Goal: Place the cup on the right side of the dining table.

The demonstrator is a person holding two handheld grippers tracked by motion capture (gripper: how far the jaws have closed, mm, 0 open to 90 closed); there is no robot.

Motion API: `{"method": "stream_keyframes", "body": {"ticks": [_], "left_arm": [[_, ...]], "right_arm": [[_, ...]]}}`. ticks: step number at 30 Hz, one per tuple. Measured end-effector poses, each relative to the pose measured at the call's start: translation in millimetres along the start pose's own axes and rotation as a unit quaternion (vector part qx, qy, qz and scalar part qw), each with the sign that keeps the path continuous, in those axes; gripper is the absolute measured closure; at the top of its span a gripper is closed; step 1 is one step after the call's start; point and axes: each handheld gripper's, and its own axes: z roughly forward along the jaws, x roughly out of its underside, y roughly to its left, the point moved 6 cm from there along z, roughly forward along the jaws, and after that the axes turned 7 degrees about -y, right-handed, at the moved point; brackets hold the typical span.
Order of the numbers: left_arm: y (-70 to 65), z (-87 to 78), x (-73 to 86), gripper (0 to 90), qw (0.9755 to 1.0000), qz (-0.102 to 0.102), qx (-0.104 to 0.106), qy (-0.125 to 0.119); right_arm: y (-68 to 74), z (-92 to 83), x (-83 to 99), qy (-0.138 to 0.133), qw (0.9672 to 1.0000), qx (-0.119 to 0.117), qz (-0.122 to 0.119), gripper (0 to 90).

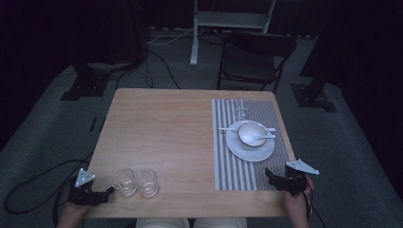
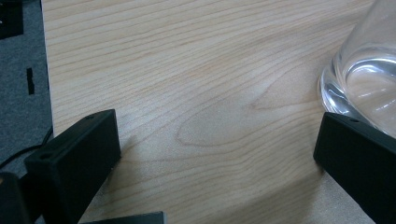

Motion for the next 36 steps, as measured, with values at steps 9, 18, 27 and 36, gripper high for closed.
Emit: {"method": "stream_keyframes", "body": {"ticks": [9,18,27,36], "left_arm": [[-0.1,0.0,0.0,0.8,1.0,-0.001,0.0,0.0],[-0.1,0.0,-0.1,0.8,1.0,-0.001,-0.001,0.0],[-0.2,0.0,0.0,0.8,1.0,-0.001,-0.002,0.0],[-0.2,0.0,0.0,0.8,1.0,-0.001,-0.002,0.0]], "right_arm": [[-19.7,-8.7,23.4,0.015,0.9995,0.022,0.015,11.7],[-29.5,-17.5,43.1,0.022,0.9992,0.024,0.022,11.7],[-32.2,-20.9,53.8,0.019,0.9995,0.02,0.016,11.7],[-31.8,-20.2,54.0,0.023,0.9991,0.034,0.012,11.7]]}}
